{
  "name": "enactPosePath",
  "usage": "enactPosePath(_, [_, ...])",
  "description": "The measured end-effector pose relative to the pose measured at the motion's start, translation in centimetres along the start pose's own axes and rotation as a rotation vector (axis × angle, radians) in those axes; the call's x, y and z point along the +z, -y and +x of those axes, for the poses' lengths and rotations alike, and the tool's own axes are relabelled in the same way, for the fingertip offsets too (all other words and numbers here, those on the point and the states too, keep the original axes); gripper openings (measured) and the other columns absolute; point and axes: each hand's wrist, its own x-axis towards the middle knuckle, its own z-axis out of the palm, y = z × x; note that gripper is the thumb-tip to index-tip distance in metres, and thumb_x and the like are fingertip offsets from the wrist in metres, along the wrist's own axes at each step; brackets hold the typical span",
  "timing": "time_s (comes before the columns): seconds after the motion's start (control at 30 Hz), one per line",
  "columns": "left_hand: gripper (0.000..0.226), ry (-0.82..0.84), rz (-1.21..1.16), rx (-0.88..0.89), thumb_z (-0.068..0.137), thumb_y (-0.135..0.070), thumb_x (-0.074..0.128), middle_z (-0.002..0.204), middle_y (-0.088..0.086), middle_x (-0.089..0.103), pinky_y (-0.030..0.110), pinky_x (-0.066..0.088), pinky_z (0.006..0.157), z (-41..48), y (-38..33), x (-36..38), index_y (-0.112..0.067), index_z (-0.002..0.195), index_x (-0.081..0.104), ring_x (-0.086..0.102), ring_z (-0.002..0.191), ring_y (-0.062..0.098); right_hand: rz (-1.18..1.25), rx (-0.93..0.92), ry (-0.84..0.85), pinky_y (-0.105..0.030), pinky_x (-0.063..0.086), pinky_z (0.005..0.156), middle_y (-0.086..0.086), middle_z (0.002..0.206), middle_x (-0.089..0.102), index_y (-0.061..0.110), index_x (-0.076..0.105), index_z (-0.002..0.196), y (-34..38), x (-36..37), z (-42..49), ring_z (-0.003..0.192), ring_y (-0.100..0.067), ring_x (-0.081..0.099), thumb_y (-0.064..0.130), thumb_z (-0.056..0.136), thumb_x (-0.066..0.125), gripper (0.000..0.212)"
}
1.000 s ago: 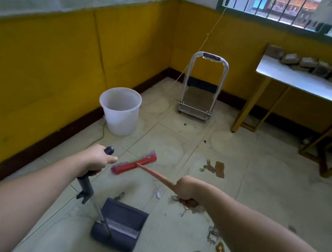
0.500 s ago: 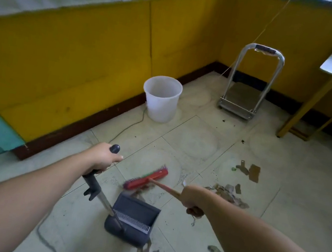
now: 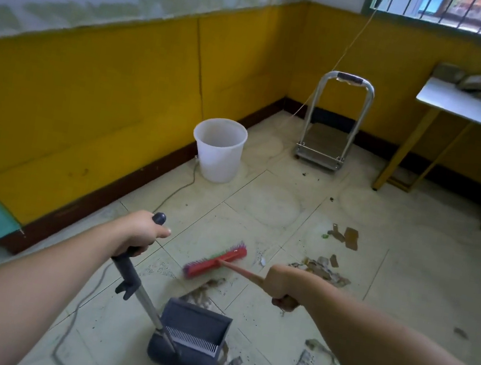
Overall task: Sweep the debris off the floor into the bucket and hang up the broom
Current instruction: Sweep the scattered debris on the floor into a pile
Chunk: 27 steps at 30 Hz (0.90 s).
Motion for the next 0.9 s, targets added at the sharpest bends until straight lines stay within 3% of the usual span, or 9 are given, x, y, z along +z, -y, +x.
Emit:
enactPosePath(0.1, [0.025,0.04,0.027,0.038,0.093,-0.032,0.057,0.068,0.01,0.045,0.03,0.038,0.052,-1.2,2.3,-1.1,-0.007,0.089,0.052,0.04,0.052,0.019,0.009,0.068,-0.027,-0.02,0.035,0.04,-0.009,0.063,0.046,0.006,0.029,0.142,2.8,3.0,0.9,0.042,-0.012,0.038,0.013,0.102,0.028,0.041])
enactPosePath(0.27, [0.027,0.083,0.053,0.07,0.092,-0.033,0.059,0.069,0.009,0.046,0.031,0.039,0.056,-4.0,6.0,-3.2,-0.007,0.09,0.054,0.042,0.056,0.019,-0.011,0.083,-0.082,-0.019,0.034,0.033,-0.007,0.063,0.047,0.002,0.047,0.099,6.6,7.8,0.4,0.039,-0.013,0.041,0.014,0.1,0.037,0.016])
enactPosePath(0.4, [0.025,0.109,-0.011,0.078,0.093,-0.029,0.059,0.058,0.006,0.042,0.027,0.033,0.049,-5.8,9.0,-4.6,-0.009,0.083,0.047,0.037,0.045,0.017,-0.081,0.035,-0.075,-0.023,0.036,0.043,-0.01,0.065,0.045,0.012,0.032,0.066,9.0,10.5,-1.2,0.044,-0.016,0.041,0.001,0.098,0.033,0.033])
enactPosePath(0.47, [0.024,0.104,-0.048,0.063,0.093,-0.026,0.059,0.058,0.006,0.04,0.025,0.031,0.046,-6.5,10.2,-4.9,-0.01,0.082,0.044,0.035,0.043,0.017,-0.118,0.045,-0.036,-0.023,0.035,0.048,-0.009,0.065,0.041,0.007,0.032,0.069,9.2,11.3,-1.5,0.049,-0.016,0.039,0.003,0.099,0.032,0.03])
enactPosePath(0.57, [0.025,0.091,-0.074,0.029,0.093,-0.026,0.059,0.058,0.006,0.039,0.024,0.03,0.045,-7.5,11.5,-4.8,-0.011,0.08,0.043,0.034,0.042,0.016,-0.19,0.071,-0.003,-0.023,0.035,0.048,-0.009,0.066,0.042,-0.002,0.041,0.109,8.3,11.7,-1.9,0.05,-0.015,0.039,0.012,0.101,0.034,0.017])
enactPosePath(0.63, [0.027,0.08,-0.065,0.012,0.092,-0.028,0.06,0.061,0.01,0.041,0.025,0.031,0.047,-8.1,11.9,-4.2,-0.01,0.081,0.043,0.035,0.043,0.017,-0.232,0.09,0.008,-0.023,0.035,0.047,-0.009,0.066,0.044,0.001,0.04,0.115,7.0,11.7,-2.5,0.049,-0.015,0.039,0.01,0.1,0.034,0.018])
enactPosePath(0.77, [0.03,0.04,-0.046,-0.009,0.092,-0.029,0.06,0.06,0.009,0.041,0.025,0.032,0.049,-9.9,11.1,-1.8,-0.009,0.081,0.041,0.036,0.045,0.017,-0.303,0.123,-0.006,-0.022,0.034,0.047,-0.009,0.068,0.042,-0.004,0.027,0.14,3.5,10.7,-4.5,0.051,-0.014,0.038,0.002,0.098,0.033,0.043])
enactPosePath(0.83, [0.032,0.011,-0.023,-0.01,0.092,-0.03,0.06,0.058,0.009,0.04,0.025,0.032,0.047,-11.3,10.3,0.0,-0.009,0.079,0.04,0.036,0.044,0.017,-0.32,0.127,-0.023,-0.021,0.034,0.047,-0.009,0.069,0.041,-0.006,0.02,0.144,1.2,10.2,-5.5,0.052,-0.013,0.038,0.004,0.099,0.033,0.047])
enactPosePath(0.9, [0.033,-0.031,0.013,-0.011,0.092,-0.03,0.06,0.058,0.008,0.04,0.025,0.032,0.047,-12.8,9.3,1.9,-0.009,0.077,0.04,0.036,0.045,0.018,-0.356,0.115,-0.049,-0.02,0.035,0.045,-0.009,0.069,0.043,-0.008,0.025,0.14,-1.7,9.7,-6.5,0.05,-0.013,0.04,0.006,0.1,0.035,0.044])
